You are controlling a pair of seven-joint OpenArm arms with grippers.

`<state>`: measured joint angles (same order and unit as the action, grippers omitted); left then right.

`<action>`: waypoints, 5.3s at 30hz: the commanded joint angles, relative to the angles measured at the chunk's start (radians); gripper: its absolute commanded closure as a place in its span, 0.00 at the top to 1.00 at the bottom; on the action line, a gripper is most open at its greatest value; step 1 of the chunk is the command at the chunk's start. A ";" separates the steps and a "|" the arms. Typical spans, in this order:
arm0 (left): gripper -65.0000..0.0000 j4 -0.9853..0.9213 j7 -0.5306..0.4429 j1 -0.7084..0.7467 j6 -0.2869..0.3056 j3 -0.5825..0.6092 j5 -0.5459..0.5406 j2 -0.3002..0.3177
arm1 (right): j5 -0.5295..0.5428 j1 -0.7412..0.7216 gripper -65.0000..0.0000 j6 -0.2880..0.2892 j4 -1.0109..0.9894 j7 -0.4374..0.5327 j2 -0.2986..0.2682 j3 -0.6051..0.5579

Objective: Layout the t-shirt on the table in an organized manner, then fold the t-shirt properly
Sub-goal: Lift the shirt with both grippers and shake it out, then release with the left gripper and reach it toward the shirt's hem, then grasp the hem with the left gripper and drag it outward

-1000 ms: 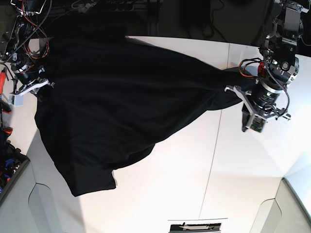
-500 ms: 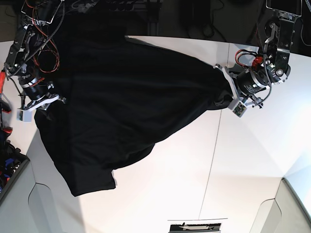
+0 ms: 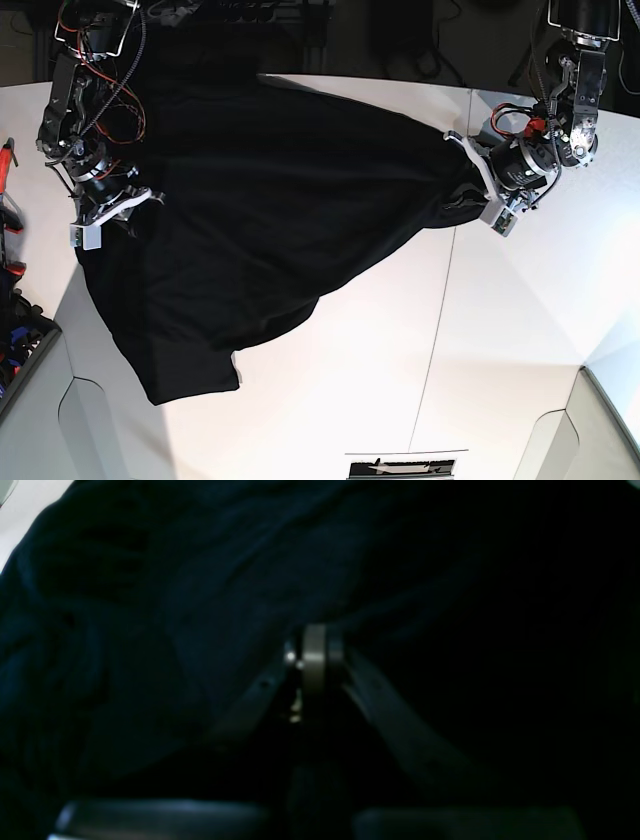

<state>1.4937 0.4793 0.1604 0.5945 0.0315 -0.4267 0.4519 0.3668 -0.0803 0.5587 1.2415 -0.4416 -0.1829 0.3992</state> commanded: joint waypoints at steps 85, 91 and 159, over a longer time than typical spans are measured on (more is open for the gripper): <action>0.00 -0.398 -0.150 -0.567 -0.115 0.282 0.098 -0.344 | 0.048 0.068 0.02 -0.005 0.092 -0.079 0.031 0.055; 0.00 -0.242 -0.045 -0.658 -0.112 0.282 0.112 -0.299 | 0.014 0.100 0.00 -0.005 0.092 -0.079 0.031 0.055; 0.52 -0.055 0.013 -0.360 0.074 0.433 0.161 -0.122 | 0.051 0.103 0.45 -0.005 0.092 -0.030 0.031 0.055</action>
<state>1.4246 0.5152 -0.1780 0.6769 0.4679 -0.2554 0.3279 0.4438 0.0223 0.5720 1.3289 -0.4381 -0.1440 0.4515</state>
